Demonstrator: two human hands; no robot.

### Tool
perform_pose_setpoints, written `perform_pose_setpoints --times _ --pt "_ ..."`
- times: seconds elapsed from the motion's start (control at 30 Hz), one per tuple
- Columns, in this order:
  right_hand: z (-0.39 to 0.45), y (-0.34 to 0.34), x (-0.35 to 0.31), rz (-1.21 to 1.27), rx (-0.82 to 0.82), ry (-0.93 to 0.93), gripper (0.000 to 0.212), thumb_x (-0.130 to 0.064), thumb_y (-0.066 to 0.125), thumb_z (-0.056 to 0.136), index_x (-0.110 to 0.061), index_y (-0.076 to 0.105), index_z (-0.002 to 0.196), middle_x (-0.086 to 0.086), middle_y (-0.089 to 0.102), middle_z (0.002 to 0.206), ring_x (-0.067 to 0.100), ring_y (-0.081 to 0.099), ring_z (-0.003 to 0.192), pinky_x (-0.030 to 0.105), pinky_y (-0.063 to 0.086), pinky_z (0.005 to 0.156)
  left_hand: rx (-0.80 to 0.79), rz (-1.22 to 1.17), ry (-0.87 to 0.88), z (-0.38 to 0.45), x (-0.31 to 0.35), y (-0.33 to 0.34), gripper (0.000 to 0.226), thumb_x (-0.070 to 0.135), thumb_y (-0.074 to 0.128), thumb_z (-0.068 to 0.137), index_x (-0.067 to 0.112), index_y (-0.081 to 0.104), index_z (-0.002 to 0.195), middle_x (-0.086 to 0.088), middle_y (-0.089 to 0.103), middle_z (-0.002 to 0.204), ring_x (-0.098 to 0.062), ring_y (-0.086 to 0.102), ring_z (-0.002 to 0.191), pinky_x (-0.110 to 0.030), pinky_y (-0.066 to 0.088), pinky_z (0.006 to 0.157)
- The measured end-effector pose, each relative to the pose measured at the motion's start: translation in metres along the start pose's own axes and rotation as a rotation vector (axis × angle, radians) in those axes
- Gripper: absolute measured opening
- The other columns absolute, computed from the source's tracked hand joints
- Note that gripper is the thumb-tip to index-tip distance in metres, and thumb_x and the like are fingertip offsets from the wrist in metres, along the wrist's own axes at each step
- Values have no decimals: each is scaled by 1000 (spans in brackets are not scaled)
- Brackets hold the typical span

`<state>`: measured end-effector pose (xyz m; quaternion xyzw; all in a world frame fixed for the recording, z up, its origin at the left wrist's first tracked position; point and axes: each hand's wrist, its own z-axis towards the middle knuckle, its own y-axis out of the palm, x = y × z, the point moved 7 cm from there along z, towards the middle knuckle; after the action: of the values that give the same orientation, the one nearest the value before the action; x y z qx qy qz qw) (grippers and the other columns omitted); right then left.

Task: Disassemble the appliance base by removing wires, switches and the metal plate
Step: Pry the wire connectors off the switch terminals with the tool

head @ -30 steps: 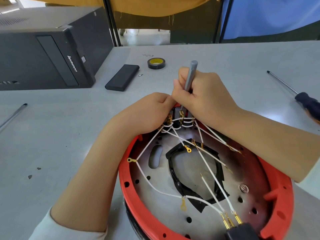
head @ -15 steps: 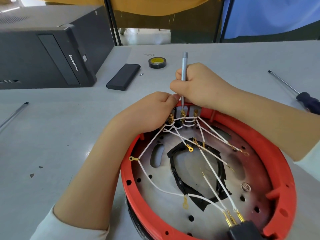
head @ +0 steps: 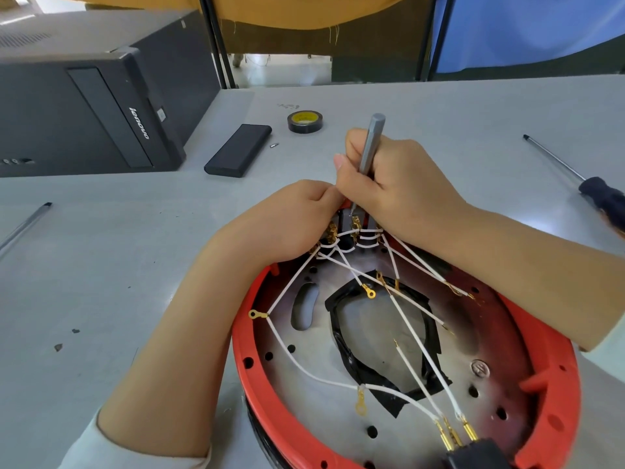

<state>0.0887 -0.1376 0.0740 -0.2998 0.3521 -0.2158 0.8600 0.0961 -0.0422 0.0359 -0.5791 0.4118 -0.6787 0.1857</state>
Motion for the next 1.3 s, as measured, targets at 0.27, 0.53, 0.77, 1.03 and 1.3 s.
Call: perform_pose_setpoints --times 0.27,0.53,0.77,1.03,1.3 --pt "16 7 13 54 -78 195 40 -15 52 88 -19 27 56 -4 29 52 8 31 46 15 29 46 -1 -8 -20 2 -2 0 51 38 28 102 -1 60 107 -17 65 101 -22 54 82 -31 44 77" --pt "25 14 22 68 -197 300 39 -13 50 84 -14 28 52 1 25 51 9 29 43 16 28 42 -18 -27 -35 4 -3 2 39 39 28 101 15 59 98 -13 61 99 -15 47 83 -20 33 62" --pt "16 4 21 119 -96 266 38 -12 51 89 -12 31 56 -2 28 50 8 31 43 17 27 43 0 -15 -35 3 -4 1 52 41 28 102 1 60 110 -16 65 109 -27 59 96 -21 41 74" --pt "-5 -15 21 151 32 262 33 -14 60 86 -5 44 59 10 50 48 10 46 41 18 38 47 -3 -7 -45 0 -4 1 53 45 28 101 3 59 111 -13 67 100 -25 61 86 -30 43 75" --pt "-5 -16 18 113 58 220 32 -14 60 87 -9 43 60 17 53 56 19 46 50 21 37 50 0 -2 -50 0 -4 0 52 45 28 100 6 61 109 -13 66 91 -15 52 67 -33 46 72"
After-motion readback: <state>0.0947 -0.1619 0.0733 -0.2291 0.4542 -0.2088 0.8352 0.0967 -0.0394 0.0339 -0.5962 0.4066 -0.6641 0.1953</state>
